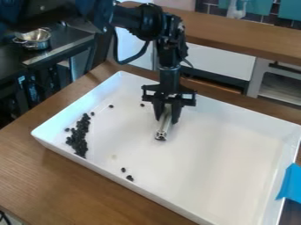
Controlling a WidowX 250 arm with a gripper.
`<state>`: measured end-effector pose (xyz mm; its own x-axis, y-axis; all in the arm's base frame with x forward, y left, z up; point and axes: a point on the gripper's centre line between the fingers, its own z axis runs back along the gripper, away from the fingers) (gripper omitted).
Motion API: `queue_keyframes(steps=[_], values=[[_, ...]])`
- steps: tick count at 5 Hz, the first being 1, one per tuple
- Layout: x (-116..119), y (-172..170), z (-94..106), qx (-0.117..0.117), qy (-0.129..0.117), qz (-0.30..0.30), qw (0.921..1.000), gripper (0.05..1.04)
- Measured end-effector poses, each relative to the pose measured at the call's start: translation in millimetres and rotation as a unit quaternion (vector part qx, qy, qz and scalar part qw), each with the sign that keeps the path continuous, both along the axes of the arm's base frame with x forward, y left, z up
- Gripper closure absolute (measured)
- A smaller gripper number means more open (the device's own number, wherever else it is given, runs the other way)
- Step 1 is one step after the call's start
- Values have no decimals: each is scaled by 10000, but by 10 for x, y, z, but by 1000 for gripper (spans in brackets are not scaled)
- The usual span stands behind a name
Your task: Sweep into pile
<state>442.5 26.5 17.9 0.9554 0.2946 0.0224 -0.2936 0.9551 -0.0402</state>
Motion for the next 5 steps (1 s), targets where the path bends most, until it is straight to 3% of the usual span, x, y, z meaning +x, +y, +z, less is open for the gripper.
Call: queue_keyframes(steps=[1,3,4,5], values=[[-4,100,-11,19,-44,112,9999,691],[24,399,8,446,-244,1402,9888,691],[-28,537,14,666,-120,2310,9706,691],[-232,629,-34,899,81,3141,9451,691]])
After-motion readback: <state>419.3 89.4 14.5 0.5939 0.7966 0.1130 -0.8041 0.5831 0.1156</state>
